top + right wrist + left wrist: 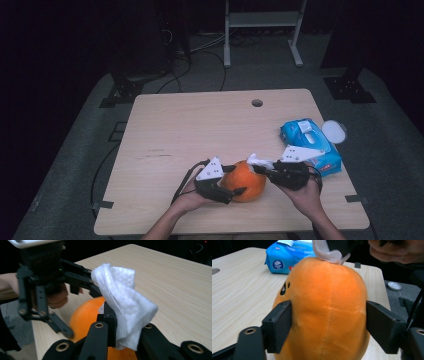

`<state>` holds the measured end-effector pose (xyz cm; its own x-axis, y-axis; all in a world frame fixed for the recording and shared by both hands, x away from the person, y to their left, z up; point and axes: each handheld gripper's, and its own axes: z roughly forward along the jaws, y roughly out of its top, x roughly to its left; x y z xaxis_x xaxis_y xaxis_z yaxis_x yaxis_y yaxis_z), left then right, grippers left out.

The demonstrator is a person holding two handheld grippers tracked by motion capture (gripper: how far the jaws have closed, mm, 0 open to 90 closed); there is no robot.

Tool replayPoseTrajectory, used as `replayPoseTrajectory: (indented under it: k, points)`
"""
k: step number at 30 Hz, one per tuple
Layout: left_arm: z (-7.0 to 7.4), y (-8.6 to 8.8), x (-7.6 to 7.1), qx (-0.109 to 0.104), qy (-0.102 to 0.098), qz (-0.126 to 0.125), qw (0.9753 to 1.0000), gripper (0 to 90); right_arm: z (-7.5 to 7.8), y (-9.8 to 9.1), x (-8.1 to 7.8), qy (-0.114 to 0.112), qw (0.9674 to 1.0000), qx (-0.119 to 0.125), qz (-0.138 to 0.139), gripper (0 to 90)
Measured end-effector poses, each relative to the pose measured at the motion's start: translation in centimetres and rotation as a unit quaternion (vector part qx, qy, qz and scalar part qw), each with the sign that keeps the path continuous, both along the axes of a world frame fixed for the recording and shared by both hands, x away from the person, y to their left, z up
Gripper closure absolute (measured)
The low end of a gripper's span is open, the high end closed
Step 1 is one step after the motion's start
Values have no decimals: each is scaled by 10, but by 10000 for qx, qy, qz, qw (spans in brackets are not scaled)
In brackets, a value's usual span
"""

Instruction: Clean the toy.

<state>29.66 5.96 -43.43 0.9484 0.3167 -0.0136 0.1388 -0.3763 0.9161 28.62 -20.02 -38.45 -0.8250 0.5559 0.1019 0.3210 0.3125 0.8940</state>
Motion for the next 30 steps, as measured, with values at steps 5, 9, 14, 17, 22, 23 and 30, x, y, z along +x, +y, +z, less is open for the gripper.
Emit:
replayPoseTrajectory:
  k: [5, 9, 14, 17, 22, 23, 30]
  points:
    - [1, -6, -7, 193, -233, -170, 9994, 261, 2, 24, -13, -154, 9990, -201, 371, 829]
    - [0, 1, -3, 137, -77, -216, 9996, 277, 4, 19, -10, -281, 9989, -305, 196, 830]
    - [-1, -4, -5, 163, -145, -224, 9995, 278, 3, 10, -8, -168, 9993, -334, 90, 830]
    - [0, -7, -8, 225, -241, -302, 9990, 278, 1, 22, -17, -141, 9986, -316, 401, 830]
    - [-1, -7, -10, 203, -256, -424, 9986, 284, 0, 27, -14, -178, 9981, -422, 408, 830]
    - [-1, -7, -10, 186, -261, -423, 9986, 288, 0, 23, -11, -154, 9986, -387, 336, 831]
    - [-1, -7, -7, 164, -216, -343, 9990, 308, 1, -2, -1, -117, 9994, -321, -49, 831]
